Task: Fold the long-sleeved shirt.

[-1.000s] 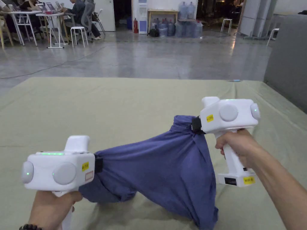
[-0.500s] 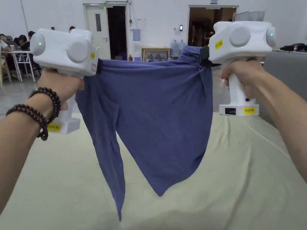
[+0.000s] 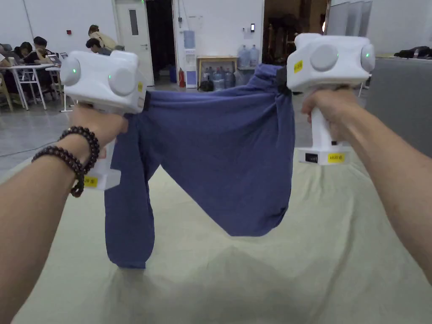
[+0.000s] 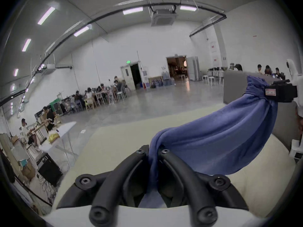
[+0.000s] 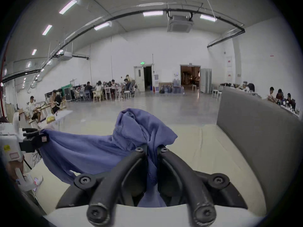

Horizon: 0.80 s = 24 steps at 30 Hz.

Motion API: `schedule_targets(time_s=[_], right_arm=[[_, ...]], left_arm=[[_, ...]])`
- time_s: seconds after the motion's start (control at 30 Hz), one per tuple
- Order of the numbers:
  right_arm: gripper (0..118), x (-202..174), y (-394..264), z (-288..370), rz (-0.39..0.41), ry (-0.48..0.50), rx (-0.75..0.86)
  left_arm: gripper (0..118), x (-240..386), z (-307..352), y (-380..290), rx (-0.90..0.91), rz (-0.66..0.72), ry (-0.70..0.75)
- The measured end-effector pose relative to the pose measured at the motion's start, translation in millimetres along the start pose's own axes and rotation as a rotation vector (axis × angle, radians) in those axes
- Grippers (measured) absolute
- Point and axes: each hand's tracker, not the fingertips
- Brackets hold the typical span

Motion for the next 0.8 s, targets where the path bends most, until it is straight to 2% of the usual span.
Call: schedule_targets(time_s=[0.13,0.23,0.3,0.37,0.4,0.47,0.53,0.73,0.8], right_arm=[[6,3.9,-93.2,-32.6,-0.054,0.001,-0.121],[6,6.0,-152.7,-41.5,-0.026,-0.003,-0.188],[6,7.8,-171.7,-31.8,-0.038,0.008,-0.197],[6,-1.9,-181.6,-11.2,-0.028,0.051,-0.17],[6,-4.7,-186.0,3.7,-0.017,0.04,-0.133],[6,-10.6,-200.5,40.1,0.012,0.041,-0.11],[6,-13.3,-221.9,83.6,0.003,0.05,-0.111],[6,-26.5,-305.5,178.4,0.035,0.083,-0.207],[6,-34.5,-339.8,209.5,0.05,0.075,-0.275]], left_arm=[[3,15.6,-35.2,-79.8,-0.124,0.035,-0.049],[2,25.1,-42.0,-131.1,-0.205,0.021,-0.103],[2,22.3,-33.0,-148.8,-0.211,0.033,-0.103],[2,14.1,-11.4,-165.5,-0.199,0.101,-0.147],[2,11.1,0.4,-172.7,-0.191,0.113,-0.156],[2,1.0,21.5,-188.9,-0.171,0.109,-0.167],[2,1.5,51.2,-211.1,-0.159,0.103,-0.164],[2,-5.5,130.5,-295.7,-0.225,0.081,-0.206],[2,-4.9,151.1,-328.0,-0.31,0.044,-0.23]])
